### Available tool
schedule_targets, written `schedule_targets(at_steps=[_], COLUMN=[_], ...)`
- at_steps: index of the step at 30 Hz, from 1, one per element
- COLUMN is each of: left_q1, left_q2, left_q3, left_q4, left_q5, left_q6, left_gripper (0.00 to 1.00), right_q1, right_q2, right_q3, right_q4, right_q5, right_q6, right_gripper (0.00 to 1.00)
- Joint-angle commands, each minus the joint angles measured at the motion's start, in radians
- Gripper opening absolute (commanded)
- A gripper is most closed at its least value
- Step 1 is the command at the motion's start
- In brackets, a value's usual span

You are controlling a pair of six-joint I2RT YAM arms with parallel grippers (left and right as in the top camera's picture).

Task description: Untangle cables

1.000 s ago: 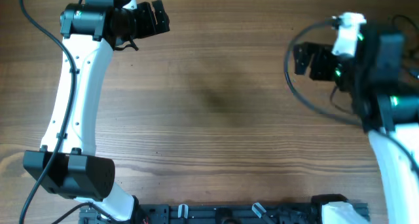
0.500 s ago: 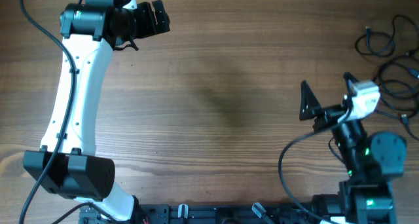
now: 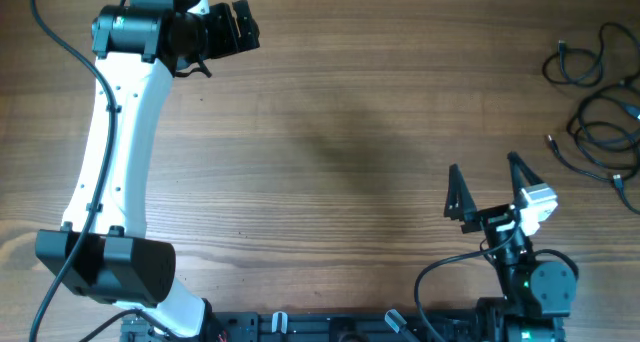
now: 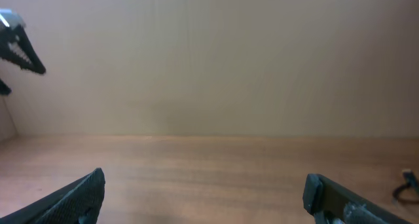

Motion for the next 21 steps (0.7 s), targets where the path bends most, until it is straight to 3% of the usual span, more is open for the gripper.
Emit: schedule_targets(at_steps=[1,21], left_q1=[-0.003,-0.003], left_q2=[-0.024,-0.024], left_q3=[-0.006,-0.006], left_q4=[-0.001,-0.001], left_q5=[0.009,0.008], left_q6=[0.021,0.021], left_gripper=[1.0,1.0], right_q1=[-0.004,-0.004], right_q2=[-0.019,-0.013], right_q3=[-0.048,-0.048], right_q4=[-0.071,-0.08], right_q5=[0.019,0.016], right_q6=[0.024,0.02], right_gripper=[1.0,1.0])
